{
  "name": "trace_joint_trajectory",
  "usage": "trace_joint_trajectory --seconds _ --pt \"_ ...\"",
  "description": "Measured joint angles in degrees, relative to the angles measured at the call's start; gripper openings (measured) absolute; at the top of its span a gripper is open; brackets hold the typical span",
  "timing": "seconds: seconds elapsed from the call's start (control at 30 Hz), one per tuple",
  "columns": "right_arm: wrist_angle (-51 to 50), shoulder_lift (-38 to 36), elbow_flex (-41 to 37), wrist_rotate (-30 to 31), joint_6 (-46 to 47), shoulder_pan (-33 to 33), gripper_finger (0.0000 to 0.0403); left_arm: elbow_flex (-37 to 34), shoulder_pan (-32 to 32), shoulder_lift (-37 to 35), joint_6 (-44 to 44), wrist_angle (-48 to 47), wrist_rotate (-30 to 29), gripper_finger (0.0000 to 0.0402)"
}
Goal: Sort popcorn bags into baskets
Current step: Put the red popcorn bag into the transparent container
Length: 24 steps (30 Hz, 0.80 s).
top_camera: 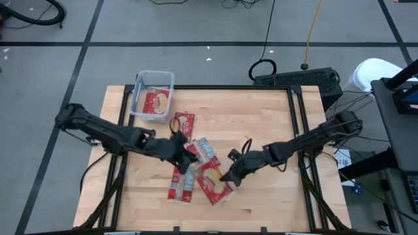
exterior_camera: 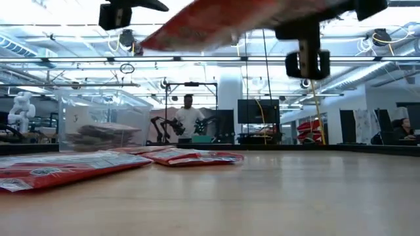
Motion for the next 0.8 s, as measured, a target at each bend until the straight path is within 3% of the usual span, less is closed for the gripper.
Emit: trace_joint_trajectory --seconds 0.4,0.6,0.8 --pt "-0.18 -12.70 0.02 15.05 -5.05 -4.20 0.0000 0.02 5.00 -12.35 -2.36 2.44 -5.06 0.0140" --pt "-0.32 -17.46 0.02 19.63 -8.29 -7.20 0.0000 0.09 9.58 -17.09 -5.13 1.85 -5.81 0.0220" --pt "2.14 -19.31 0.02 20.97 -9.91 -10.74 0.0000 0.07 13.11 -16.91 -8.00 1.18 -2.66 0.0317"
